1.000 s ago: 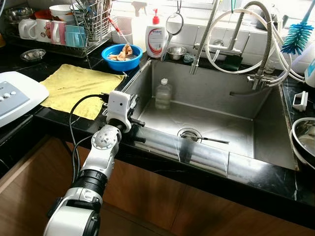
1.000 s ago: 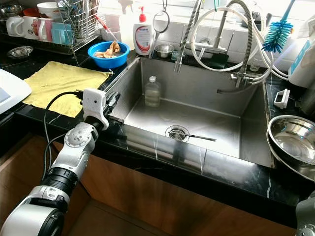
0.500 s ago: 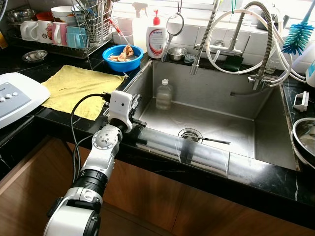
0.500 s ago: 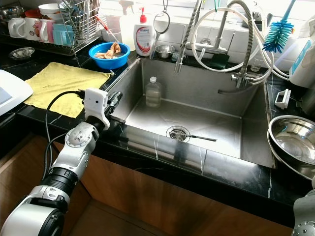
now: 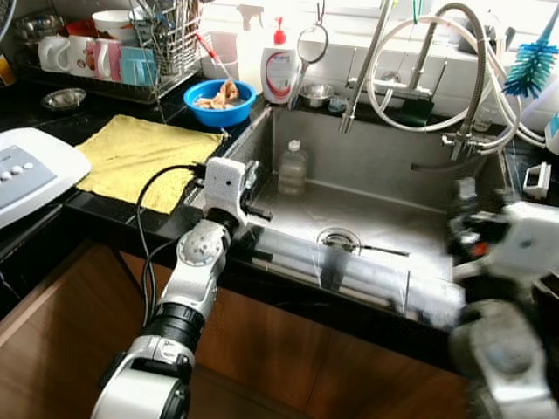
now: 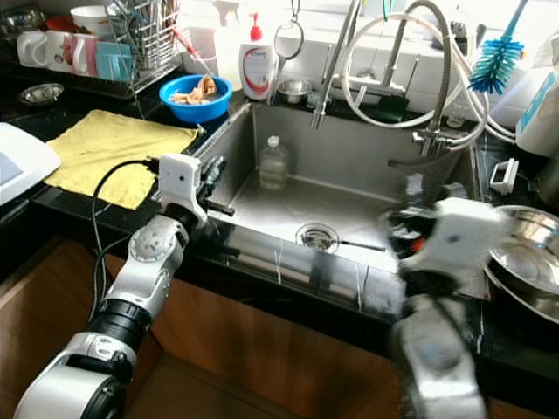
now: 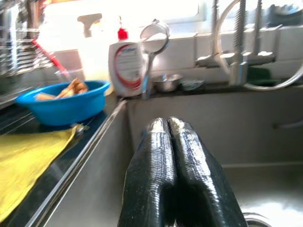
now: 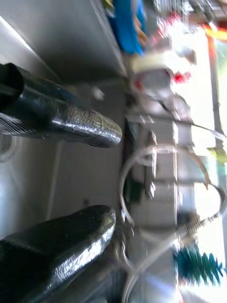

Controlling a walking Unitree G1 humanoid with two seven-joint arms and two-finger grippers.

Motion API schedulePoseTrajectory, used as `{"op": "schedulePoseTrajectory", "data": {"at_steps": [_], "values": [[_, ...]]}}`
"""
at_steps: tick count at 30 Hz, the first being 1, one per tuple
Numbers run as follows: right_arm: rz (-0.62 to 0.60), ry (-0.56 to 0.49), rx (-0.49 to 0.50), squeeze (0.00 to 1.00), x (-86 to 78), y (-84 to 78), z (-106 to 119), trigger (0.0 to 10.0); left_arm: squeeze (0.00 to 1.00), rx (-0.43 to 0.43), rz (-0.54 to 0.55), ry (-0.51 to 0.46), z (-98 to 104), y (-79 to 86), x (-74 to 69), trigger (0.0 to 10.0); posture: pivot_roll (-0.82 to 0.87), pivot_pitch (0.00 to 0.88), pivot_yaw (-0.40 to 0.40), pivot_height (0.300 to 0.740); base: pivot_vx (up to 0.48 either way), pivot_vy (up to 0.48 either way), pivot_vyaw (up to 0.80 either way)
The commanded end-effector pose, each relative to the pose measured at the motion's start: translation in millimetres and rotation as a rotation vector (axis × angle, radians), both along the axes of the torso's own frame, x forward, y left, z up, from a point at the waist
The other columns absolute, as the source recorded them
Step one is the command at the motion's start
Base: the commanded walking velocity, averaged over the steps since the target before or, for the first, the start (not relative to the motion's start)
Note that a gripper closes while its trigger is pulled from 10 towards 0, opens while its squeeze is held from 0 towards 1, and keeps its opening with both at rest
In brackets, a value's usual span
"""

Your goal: Kitchen organization

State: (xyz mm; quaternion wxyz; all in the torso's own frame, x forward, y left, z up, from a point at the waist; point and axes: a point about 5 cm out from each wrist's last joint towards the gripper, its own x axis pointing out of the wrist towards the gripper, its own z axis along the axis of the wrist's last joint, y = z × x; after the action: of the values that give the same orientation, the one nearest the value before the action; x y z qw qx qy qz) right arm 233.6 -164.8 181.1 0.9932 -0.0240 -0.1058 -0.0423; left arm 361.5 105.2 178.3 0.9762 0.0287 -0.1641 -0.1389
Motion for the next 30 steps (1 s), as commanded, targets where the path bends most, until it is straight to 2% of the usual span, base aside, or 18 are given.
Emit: {"op": "schedulePoseTrajectory", "data": {"at_steps": [1,7,15,26,30], "values": [[0.026,-0.006,-0.029,0.0,-1.3,3.4,-1.9,10.0,0.0,-0.007,0.037,-0.018,1.8,7.3,-1.9,10.0,-0.02,0.034,-0.007,0.74,0.0,0.0,0.0],[0.024,-0.026,-0.041,0.0,-1.3,-1.5,-0.5,10.0,0.0,0.002,0.064,-0.007,-1.8,16.2,-4.1,10.0,-0.03,0.048,-0.004,0.74,0.0,0.0,0.0],[0.017,-0.057,-0.052,0.0,2.9,-3.6,6.1,10.0,0.0,0.021,0.078,-0.027,2.7,16.2,-3.0,10.0,-0.02,0.061,-0.008,0.74,0.0,0.0,0.0],[0.005,-0.057,-0.049,0.0,2.1,-4.5,7.2,10.0,0.0,0.027,0.1,-0.038,7.3,22.2,0.2,10.0,-0.03,0.066,-0.007,0.74,0.0,-0.48,0.0],[0.013,-0.057,-0.046,0.0,4.1,-1.1,8.2,10.0,0.0,0.019,0.109,-0.038,7.5,24.4,0.8,10.0,-0.03,0.059,-0.012,0.74,0.0,0.0,-0.79]]}}
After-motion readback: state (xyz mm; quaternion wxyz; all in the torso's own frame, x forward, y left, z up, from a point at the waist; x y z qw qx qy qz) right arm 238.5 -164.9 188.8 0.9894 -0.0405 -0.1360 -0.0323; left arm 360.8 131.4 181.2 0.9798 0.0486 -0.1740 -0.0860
